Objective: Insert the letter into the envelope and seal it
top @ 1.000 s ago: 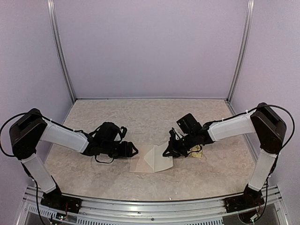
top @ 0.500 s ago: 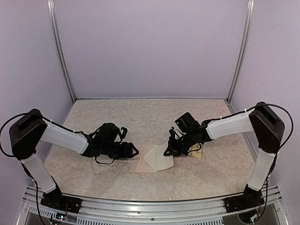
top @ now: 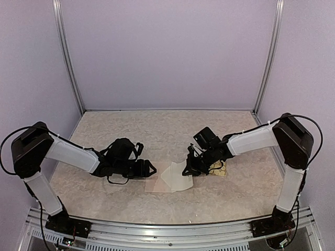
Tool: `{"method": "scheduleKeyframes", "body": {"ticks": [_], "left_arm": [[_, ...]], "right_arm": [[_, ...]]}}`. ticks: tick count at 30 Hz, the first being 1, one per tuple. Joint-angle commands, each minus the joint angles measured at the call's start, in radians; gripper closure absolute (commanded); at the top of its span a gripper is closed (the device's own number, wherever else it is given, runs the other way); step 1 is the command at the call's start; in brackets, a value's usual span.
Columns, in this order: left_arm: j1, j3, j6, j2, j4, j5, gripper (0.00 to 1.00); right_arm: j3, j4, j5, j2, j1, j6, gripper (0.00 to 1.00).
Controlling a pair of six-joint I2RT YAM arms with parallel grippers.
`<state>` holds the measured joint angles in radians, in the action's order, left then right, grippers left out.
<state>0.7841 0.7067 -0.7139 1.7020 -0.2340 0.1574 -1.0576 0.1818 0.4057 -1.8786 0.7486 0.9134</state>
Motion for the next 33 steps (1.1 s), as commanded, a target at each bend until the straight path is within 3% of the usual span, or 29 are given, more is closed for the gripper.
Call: {"method": "scheduleKeyframes", "body": {"ticks": [1,33], "left_arm": [[0.014,-0.027,-0.014,0.035,0.04,0.025,0.32],[0.042,-0.033,-0.032,0.035,0.008,0.019,0.33]], "right_arm": [[-0.03,-0.015,0.009,-0.03,0.005,0.001,1.0],[0.006,-0.149,0.074,-0.053,0.026,0.066,1.0]]}}
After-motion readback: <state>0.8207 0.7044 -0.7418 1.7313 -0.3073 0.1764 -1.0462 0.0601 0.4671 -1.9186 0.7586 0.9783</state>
